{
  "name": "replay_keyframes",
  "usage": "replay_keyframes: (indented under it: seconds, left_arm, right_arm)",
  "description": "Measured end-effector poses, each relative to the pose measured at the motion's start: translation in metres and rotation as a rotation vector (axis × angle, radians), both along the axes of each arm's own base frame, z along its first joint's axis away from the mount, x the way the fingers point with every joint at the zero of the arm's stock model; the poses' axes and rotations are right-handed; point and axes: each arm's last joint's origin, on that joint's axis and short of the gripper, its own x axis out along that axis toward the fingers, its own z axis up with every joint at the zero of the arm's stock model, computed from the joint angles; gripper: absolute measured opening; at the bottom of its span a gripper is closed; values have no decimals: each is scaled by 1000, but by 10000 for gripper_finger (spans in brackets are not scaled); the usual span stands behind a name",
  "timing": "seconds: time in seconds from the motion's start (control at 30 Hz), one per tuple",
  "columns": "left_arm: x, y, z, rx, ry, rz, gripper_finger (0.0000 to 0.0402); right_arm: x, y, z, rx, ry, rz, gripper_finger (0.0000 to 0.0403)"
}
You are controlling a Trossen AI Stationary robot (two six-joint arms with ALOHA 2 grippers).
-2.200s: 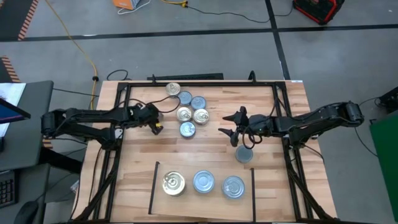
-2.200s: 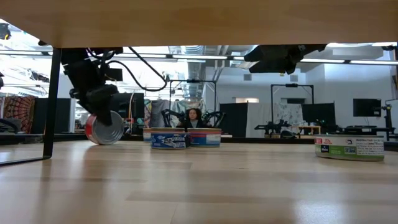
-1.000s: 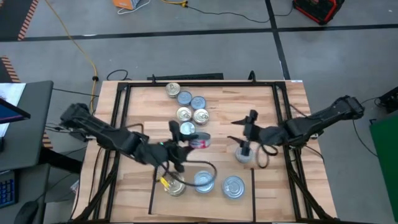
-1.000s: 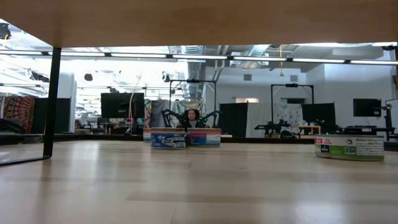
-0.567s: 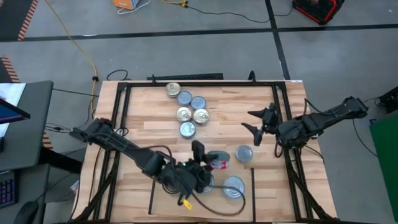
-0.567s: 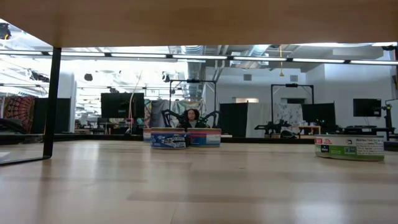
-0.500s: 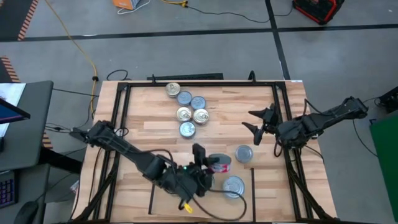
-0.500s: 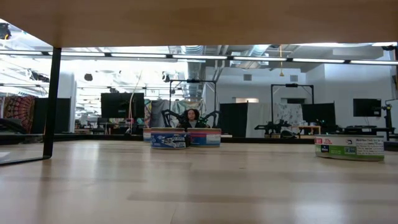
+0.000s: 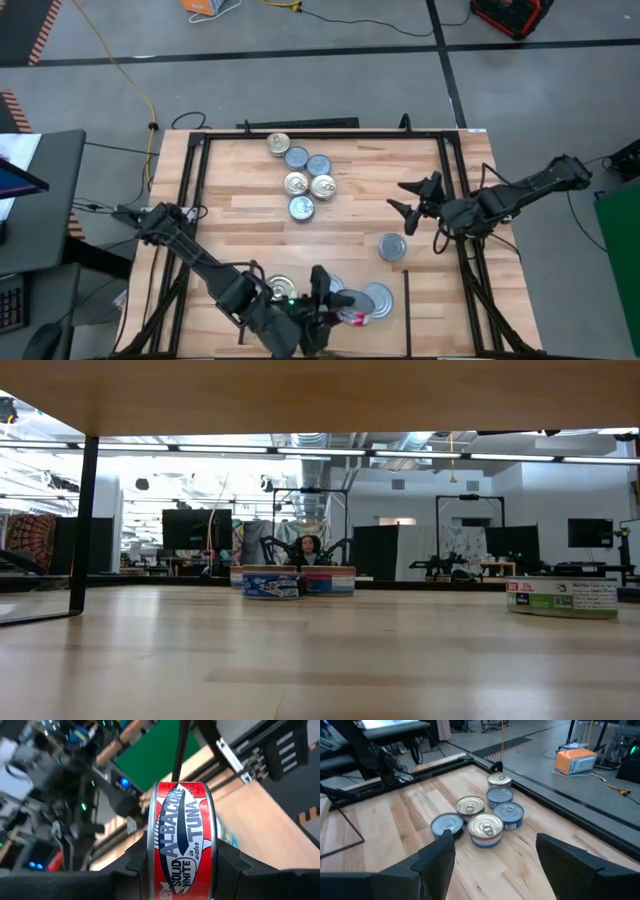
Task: Stack canned seafood by type on shelf
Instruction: Put the red tuna can on the top of the right stacked tuna cans on the shelf
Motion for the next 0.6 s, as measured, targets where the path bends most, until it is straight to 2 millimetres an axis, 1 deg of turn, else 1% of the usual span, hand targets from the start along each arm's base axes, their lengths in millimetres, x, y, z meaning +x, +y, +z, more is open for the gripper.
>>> replay_keyframes:
  seconds: [0.1,0.2,0.27,0.33,0.47,0.6]
  left_arm:
    - [-3,-9,7,37,-59,-46,129]
    - [-4,-14,16,27,-130,-72,129]
    - [0,-9,18,11,-148,-58,129]
    - [6,1,20,-8,-147,-31,129]
    - [20,19,18,-78,-129,-34,129]
    - [21,21,19,-84,-132,-51,129]
  right_arm:
    - [1,2,-1,7,3,6,302]
    - [3,4,-2,6,8,11,302]
    - [5,4,-4,6,12,9,302]
    - [6,5,-4,7,16,8,302]
    - [8,5,-6,10,24,5,302]
    - [7,6,-6,11,21,11,302]
